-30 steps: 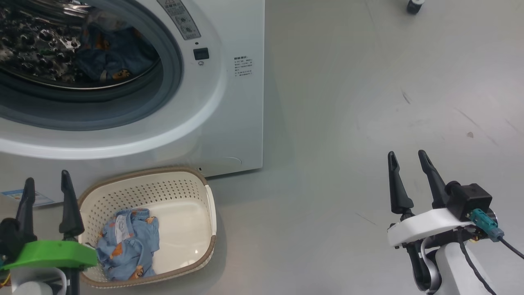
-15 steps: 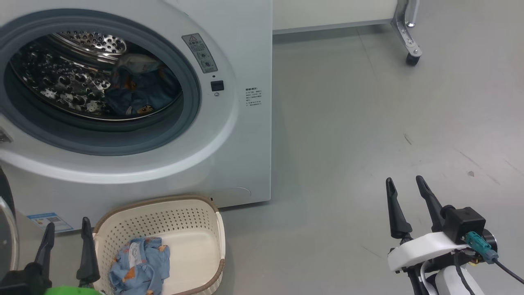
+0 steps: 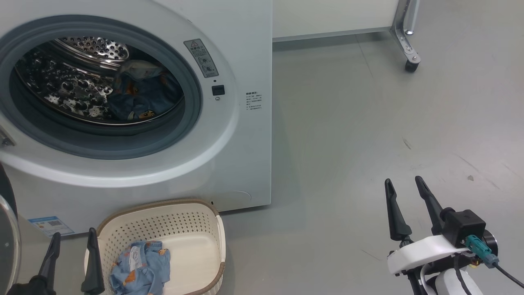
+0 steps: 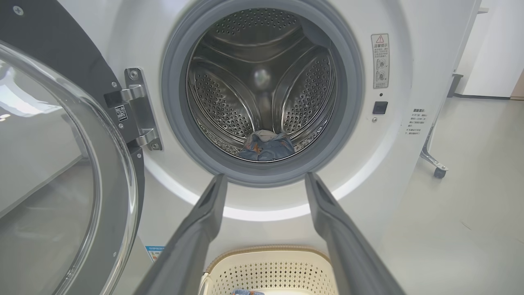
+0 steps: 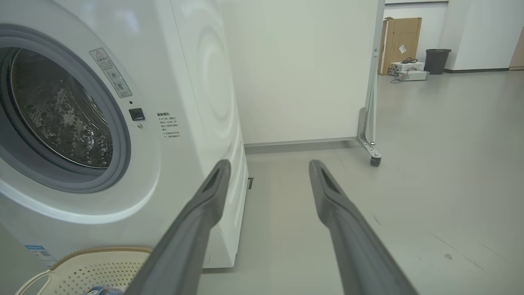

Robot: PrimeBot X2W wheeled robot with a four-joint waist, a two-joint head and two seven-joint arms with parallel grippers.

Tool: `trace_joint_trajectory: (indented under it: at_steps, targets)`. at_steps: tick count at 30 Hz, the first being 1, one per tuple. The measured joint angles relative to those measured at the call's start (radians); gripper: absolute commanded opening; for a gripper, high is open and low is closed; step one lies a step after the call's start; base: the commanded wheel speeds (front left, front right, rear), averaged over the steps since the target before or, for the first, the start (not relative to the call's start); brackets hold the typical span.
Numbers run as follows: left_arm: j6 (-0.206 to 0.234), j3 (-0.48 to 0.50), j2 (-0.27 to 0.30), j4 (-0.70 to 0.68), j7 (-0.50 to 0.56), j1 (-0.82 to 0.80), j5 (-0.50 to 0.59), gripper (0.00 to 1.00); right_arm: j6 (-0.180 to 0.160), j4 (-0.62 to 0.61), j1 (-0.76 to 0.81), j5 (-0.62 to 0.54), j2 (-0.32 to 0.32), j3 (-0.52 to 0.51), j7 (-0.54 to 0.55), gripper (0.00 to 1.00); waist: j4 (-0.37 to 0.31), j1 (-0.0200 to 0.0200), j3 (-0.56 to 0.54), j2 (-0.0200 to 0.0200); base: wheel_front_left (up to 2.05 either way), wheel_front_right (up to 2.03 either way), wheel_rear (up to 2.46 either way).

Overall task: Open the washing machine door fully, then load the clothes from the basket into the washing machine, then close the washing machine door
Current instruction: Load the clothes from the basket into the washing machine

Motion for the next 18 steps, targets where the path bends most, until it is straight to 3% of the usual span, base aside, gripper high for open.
trace_joint_trajectory:
  at_steps: [18]
  targets:
    - [0.0,-0.002,-0.005,-0.023,0.0,0.024,0.0,1.0,0.0,-0.019,0.019,-0.009,0.004,-0.001,0.0,1.0,0.003,0.0,0.012,0.0,0.0,0.0,0.0]
